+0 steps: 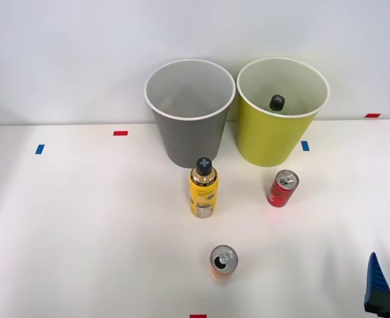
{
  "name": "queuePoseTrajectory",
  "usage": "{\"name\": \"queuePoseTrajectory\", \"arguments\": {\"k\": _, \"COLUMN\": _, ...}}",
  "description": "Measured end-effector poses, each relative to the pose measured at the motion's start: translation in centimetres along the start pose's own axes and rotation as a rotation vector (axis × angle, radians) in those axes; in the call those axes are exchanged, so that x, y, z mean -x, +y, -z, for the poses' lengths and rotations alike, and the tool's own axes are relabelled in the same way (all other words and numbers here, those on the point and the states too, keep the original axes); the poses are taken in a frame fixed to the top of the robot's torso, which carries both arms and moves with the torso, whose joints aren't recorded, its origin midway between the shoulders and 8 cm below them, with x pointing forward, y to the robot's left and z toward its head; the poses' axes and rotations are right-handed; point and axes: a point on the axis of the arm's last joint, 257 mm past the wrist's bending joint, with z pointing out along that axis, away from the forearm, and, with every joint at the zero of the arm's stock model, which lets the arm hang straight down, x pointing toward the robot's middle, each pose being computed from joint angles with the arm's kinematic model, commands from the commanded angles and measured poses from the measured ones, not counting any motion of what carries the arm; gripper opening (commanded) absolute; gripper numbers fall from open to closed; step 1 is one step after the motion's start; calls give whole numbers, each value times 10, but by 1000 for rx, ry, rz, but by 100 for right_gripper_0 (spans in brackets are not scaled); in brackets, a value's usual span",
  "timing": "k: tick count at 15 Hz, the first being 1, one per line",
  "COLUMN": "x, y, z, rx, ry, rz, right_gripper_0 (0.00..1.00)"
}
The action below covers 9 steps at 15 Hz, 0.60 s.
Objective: Put cans in the gray bin, plastic bottles in the light green bin
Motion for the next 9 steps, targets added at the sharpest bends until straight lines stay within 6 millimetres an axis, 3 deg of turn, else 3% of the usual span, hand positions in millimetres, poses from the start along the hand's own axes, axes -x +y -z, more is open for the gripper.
{"name": "queuePoseTrajectory", "arguments": {"k": 4, "x": -20, "y": 33, "z": 17, "rx": 49, "ry": 59, "rz": -28, "right_gripper_0": 100}}
{"name": "queuePoseTrajectory", "arguments": {"k": 9, "x": -40, "y": 47, "z": 26, "rx": 84, "ry": 134, "rz": -5, "right_gripper_0": 100}}
